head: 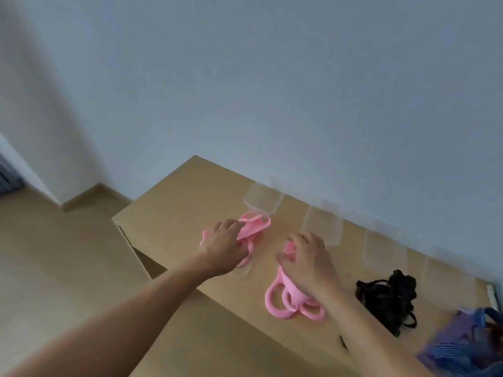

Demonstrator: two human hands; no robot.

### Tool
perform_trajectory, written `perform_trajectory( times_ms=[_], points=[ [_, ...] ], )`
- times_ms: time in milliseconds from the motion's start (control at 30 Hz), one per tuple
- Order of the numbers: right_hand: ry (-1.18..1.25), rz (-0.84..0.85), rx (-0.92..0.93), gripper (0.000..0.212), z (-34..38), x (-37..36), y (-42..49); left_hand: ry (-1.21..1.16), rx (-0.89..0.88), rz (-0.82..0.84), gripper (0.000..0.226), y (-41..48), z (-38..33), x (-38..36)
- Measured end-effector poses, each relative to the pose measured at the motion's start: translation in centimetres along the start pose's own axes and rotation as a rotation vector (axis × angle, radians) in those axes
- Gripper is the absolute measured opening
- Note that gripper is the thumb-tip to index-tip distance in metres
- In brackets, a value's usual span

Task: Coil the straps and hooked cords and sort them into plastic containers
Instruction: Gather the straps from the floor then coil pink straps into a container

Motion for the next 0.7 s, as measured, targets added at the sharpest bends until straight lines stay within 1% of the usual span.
perform_trajectory(
  times_ms=[100,133,267,400,533,633,700],
  points=[
    [-0.052,0.057,0.054,0.028,4.6,-2.1,1.0,-0.055,0.046,-0.008,0.055,-0.9,4.6,2.6],
    [-0.051,0.075,0.055,0.026,5.5,-2.6,1.3,-0.057,0.059,-0.004,0.056,-1.1,5.9,3.2],
    [-0.032,0.06,0.075,0.032,7.4,-3.7,2.4,-0.075,0.097,0.018,0.057,-0.5,9.2,4.2],
    [-0.013,-0.001,0.134,0.029,7.7,-4.4,5.5,-0.108,0.101,0.063,0.057,1.7,9.6,4.1],
    [-0.091,0.001,0.171,0.038,7.2,-6.1,10.0,-0.093,0.094,0.128,0.06,4.3,8.8,4.6],
    [-0.228,0.055,0.212,0.043,7.6,-8.1,12.8,-0.044,0.091,0.161,0.06,6.5,8.5,5.7],
    [-0.318,0.128,0.266,0.041,8.0,-9.7,14.2,-0.015,0.081,0.185,0.059,8.2,8.5,6.3]
  ],
)
Point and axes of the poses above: each hand's wrist, its own y-axis towards the middle knuckle, its own x-axis out of the back of the hand, z = x × y, the point moved 4 cm from there along y, towards the middle knuckle, and after that the axes turned 9 degrees about -y, right-handed, at the moved point
